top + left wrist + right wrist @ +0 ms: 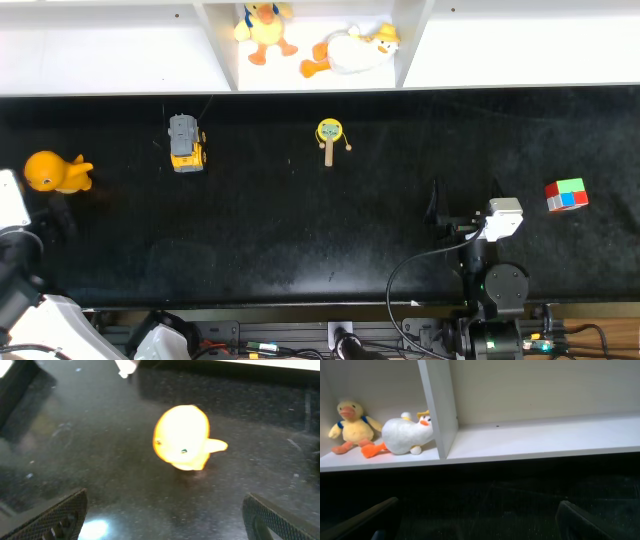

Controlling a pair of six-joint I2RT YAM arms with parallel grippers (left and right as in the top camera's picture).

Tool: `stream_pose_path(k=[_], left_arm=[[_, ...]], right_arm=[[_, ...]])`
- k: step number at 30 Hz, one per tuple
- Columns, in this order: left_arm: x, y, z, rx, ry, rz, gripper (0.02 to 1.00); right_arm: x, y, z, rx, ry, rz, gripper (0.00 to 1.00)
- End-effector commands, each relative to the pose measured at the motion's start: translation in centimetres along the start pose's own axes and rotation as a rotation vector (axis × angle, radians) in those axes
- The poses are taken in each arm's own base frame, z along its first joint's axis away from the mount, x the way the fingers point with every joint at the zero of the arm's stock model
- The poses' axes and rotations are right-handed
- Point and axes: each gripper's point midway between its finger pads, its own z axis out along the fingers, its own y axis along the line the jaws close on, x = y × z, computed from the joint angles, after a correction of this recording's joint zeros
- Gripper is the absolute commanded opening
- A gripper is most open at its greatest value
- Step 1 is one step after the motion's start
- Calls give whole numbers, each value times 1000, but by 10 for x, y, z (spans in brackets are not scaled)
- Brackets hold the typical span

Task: Store Toys

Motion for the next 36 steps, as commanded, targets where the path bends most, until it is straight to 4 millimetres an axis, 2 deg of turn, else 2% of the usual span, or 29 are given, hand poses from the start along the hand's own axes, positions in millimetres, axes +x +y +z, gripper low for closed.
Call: stream_pose_path(k=[1, 5, 10, 19, 25, 26, 27, 29, 31, 34, 36], left_arm=[[-8, 15, 10, -4, -19, 28, 998], [-7, 17, 41, 31, -8, 30, 998], [-10, -6, 71, 183, -39, 28, 998], [-12, -14, 94, 240, -65, 40, 998], [-5, -23, 107, 273, -40, 40, 998], [-5, -25, 109, 279, -41, 41, 974], [-5, -26, 111, 282, -41, 44, 877], [-6, -27, 113, 286, -43, 49, 621], [-7, -27, 113, 285, -48, 51, 432], [-9, -26, 113, 279, -58, 56, 231], [-13, -25, 113, 273, -67, 33, 134]], right_arm=[[3, -1, 0, 3, -1, -4, 996], [3, -1, 0, 3, -1, -4, 993], [3, -1, 0, 3, -1, -4, 996], [3, -1, 0, 3, -1, -4, 996], [3, -1, 0, 3, -1, -4, 996], [3, -1, 0, 3, -1, -4, 996], [3, -1, 0, 3, -1, -4, 993], [3, -1, 0, 3, -1, -4, 993], [3, -1, 0, 3, -1, -4, 996], [3, -1, 0, 3, -1, -4, 996], [3, -1, 0, 3, -1, -4, 996]])
